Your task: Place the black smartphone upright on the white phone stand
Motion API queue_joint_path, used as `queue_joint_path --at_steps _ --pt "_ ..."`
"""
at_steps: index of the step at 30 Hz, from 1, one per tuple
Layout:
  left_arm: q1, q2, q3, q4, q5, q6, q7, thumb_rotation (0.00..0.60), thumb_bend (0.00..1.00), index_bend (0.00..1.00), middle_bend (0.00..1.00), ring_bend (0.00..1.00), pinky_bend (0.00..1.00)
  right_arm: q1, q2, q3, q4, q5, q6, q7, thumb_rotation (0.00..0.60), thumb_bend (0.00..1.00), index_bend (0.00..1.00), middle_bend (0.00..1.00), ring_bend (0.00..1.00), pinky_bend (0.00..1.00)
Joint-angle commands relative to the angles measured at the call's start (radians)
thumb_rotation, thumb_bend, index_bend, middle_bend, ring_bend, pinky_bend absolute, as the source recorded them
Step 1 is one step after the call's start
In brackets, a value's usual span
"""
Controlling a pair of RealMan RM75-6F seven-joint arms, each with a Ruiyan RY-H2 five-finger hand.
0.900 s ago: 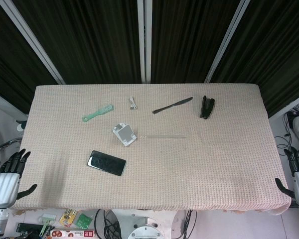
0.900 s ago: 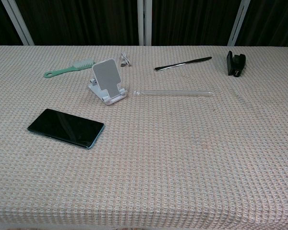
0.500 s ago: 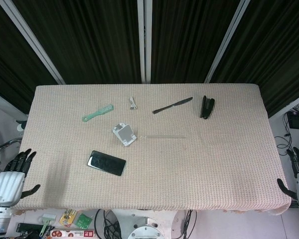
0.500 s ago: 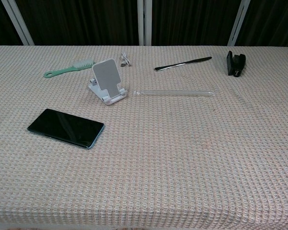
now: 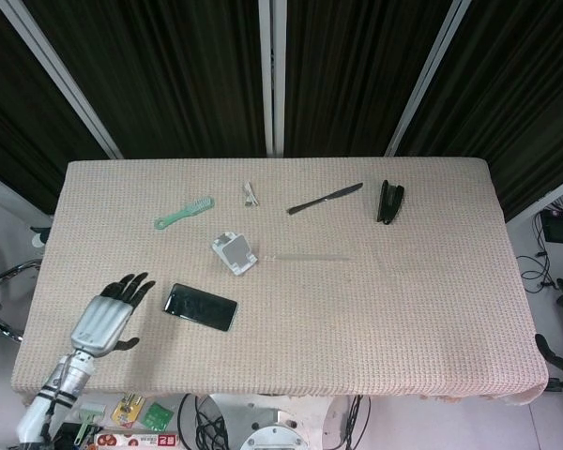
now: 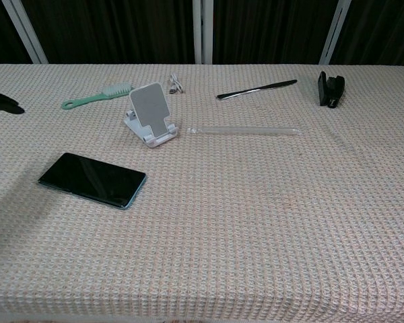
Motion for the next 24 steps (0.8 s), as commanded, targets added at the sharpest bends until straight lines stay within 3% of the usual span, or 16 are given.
queue_joint_path --at_steps 1,10,24 --pt "-0.100 -0.069 -0.045 0.023 -0.091 -0.125 0.029 0.600 0.12 0.10 0.05 0.06 0.21 -0.004 -0.006 0.001 0.008 0.004 0.004 0.005 0.600 0.19 0.00 0.00 0.00 0.00" --pt "-0.197 -0.164 -0.081 0.096 -0.168 -0.205 0.037 0.600 0.13 0.12 0.05 0.06 0.21 -0.011 -0.014 0.001 0.026 0.009 0.011 0.012 0.600 0.19 0.00 0.00 0.00 0.00" --pt "-0.270 -0.205 -0.061 0.160 -0.281 -0.255 0.090 0.600 0.15 0.16 0.05 0.06 0.21 -0.015 -0.017 -0.001 0.038 0.016 0.001 0.017 0.600 0.19 0.00 0.00 0.00 0.00"
